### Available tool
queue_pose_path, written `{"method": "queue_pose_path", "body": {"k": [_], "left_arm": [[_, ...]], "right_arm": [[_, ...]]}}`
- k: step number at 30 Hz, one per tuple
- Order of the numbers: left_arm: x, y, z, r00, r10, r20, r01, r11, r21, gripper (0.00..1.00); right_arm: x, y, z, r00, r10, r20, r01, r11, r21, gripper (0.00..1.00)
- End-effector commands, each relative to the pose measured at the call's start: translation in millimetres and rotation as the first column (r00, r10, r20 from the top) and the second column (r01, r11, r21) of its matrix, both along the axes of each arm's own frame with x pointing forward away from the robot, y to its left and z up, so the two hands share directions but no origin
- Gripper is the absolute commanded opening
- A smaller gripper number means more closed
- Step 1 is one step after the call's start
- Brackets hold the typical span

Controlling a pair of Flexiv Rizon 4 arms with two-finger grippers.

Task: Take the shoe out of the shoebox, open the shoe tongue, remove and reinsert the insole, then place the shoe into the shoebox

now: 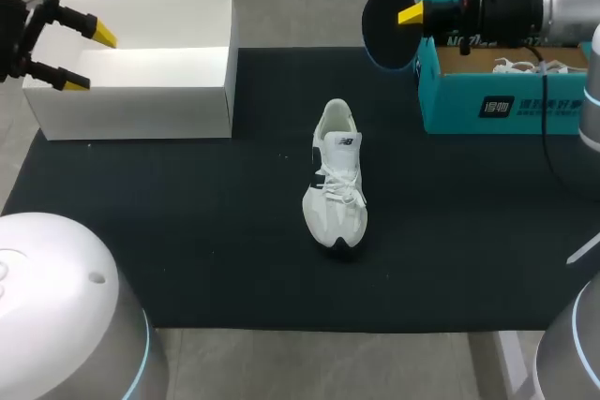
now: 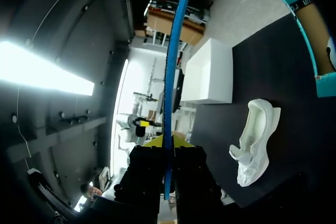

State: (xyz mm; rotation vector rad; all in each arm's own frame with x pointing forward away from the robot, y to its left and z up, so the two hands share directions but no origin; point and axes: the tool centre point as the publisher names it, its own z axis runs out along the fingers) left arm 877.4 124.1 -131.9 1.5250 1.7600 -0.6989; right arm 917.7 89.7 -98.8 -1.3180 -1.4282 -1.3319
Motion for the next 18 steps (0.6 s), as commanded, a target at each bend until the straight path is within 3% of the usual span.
{"method": "queue_pose_path", "body": {"k": [1,6,8,11,14,18], "left_arm": [[7.5,-2.9,-4.4,0.999,0.014,-0.053,-0.014,1.0,0.0,1.0],[7.5,-2.9,-4.4,0.999,0.014,-0.053,-0.014,1.0,0.0,1.0],[7.5,-2.9,-4.4,0.999,0.014,-0.053,-0.014,1.0,0.0,1.0],[7.5,-2.9,-4.4,0.999,0.014,-0.053,-0.014,1.0,0.0,1.0],[7.5,-2.9,-4.4,0.999,0.014,-0.053,-0.014,1.0,0.0,1.0],[7.5,-2.9,-4.4,0.999,0.014,-0.053,-0.014,1.0,0.0,1.0]], "right_arm": [[1.0,-1.5,0.9,0.999,-0.019,0.037,0.019,1.0,-0.009,0.0],[9.3,-1.3,10.1,0.973,-0.017,0.232,0.022,1.0,-0.019,0.0],[14.8,2.7,18.3,0.936,0.015,0.351,0.0,0.999,-0.043,0.0],[23.1,8.4,26.0,0.892,0.071,0.446,-0.024,0.994,-0.11,0.0],[29.7,14.3,26.4,0.871,0.139,0.472,-0.003,0.961,-0.277,0.0],[29.7,14.3,26.4,0.871,0.139,0.472,-0.003,0.961,-0.277,0.0]]}}
